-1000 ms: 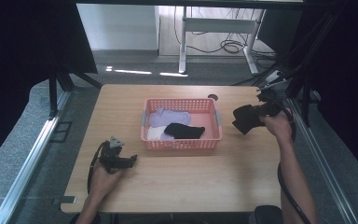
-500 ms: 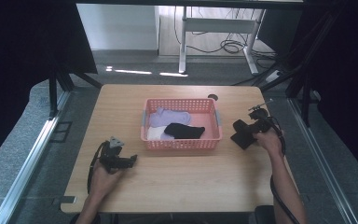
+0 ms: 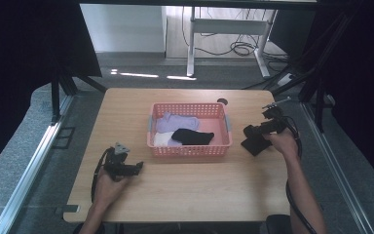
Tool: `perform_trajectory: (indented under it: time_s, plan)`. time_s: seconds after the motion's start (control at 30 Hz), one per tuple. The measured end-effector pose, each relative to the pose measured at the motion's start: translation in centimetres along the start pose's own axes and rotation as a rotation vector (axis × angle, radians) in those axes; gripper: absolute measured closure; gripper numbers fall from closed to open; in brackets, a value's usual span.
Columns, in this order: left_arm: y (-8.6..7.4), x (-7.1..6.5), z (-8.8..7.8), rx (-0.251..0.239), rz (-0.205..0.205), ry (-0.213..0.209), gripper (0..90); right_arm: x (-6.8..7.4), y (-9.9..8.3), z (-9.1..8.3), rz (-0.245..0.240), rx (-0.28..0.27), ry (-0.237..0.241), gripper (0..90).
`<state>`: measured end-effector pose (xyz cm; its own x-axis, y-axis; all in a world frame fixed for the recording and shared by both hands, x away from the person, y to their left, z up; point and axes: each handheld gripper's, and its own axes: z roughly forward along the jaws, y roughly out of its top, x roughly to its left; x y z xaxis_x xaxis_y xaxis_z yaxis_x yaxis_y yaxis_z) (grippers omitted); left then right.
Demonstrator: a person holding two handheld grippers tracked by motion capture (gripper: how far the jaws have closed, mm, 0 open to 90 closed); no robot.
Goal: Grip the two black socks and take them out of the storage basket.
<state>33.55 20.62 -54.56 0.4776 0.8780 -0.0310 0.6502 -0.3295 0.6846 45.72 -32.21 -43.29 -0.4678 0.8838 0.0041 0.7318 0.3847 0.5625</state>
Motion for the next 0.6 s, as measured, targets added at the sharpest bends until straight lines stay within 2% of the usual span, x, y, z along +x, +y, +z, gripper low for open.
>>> perform_trajectory:
  time_s: [0.13, 0.3, 0.43, 0.6]
  plan:
    - [0.0, 0.0, 0.0, 0.000, 0.000, 0.000, 12.1, 1.1, 1.4, -0.9, -0.023, -0.034, 0.032, 41.2]
    - [0.0, 0.0, 0.0, 0.001, 0.001, 0.000, 12.1, 3.2, 3.3, -1.4, -0.082, -0.062, 0.066, 37.6]
    - [0.0, 0.0, 0.0, 0.000, 0.001, 0.000, 12.1, 5.2, 4.6, -0.8, -0.132, -0.068, 0.100, 37.0]
    - [0.0, 0.0, 0.0, 0.001, 0.002, 0.000, 12.0, 8.2, 6.1, 1.0, -0.200, -0.053, 0.151, 36.9]
